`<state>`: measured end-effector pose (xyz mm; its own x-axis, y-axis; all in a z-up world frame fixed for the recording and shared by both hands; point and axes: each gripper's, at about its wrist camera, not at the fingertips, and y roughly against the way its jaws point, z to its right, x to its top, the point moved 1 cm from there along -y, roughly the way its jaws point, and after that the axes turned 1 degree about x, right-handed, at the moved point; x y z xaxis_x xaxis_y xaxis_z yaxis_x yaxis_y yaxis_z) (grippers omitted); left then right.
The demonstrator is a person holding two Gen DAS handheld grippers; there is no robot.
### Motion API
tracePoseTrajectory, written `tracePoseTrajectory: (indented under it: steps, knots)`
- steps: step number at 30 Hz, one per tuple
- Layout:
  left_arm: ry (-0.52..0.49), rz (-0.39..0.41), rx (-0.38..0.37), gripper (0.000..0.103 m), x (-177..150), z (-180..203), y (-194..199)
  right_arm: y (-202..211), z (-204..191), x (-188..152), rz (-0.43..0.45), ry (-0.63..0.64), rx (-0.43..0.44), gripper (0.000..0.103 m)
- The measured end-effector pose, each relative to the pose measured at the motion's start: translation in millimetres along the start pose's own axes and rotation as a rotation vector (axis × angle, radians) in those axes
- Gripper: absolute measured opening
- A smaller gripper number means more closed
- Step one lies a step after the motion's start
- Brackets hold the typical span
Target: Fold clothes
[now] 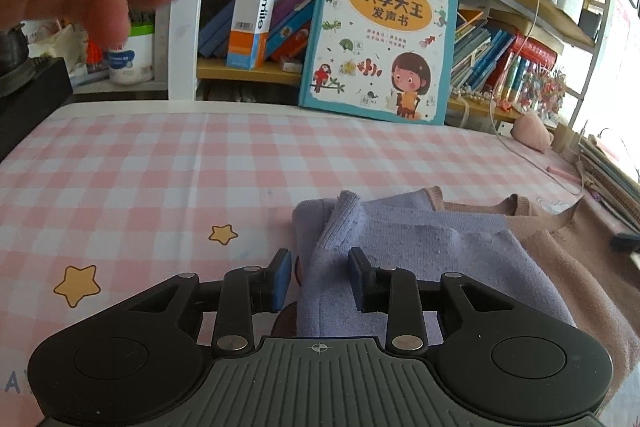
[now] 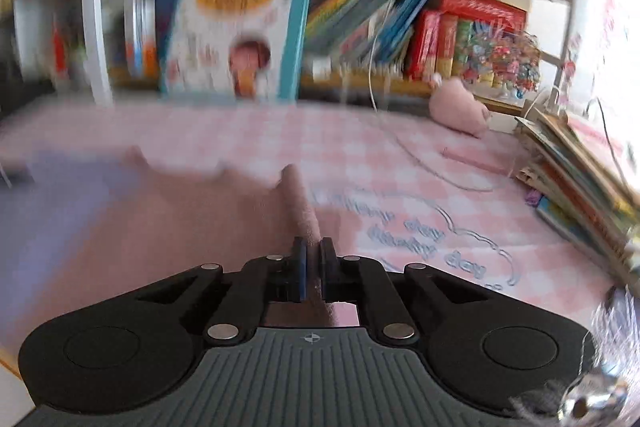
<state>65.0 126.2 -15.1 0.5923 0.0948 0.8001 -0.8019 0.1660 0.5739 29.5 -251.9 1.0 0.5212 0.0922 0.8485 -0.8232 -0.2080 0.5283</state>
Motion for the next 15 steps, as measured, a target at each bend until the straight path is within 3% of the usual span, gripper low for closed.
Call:
tracePoseTrajectory:
  steps: [3, 7, 10, 15]
  knots:
    - [0.018, -0.003, -0.01, 0.031, -2.2, -3.5, -0.5, 23.1, 13.1, 6.7, 0.055, -0.086, 0.014, 0.006]
    - [0.019, -0.005, -0.017, 0.031, -4.9, -4.4, -2.2, 1.3, 23.2, -10.3, -0.06, -0.085, -0.029, 0.005]
    - [0.018, -0.005, -0.014, 0.031, -4.8, -4.8, -1.2, -14.7, 20.4, -27.8, -0.071, -0.049, -0.035, 0.007]
    - [0.008, -0.003, -0.014, 0.031, -6.5, -3.1, 1.2, -16.6, 25.5, -27.9, -0.062, -0.083, -0.036, 0.007]
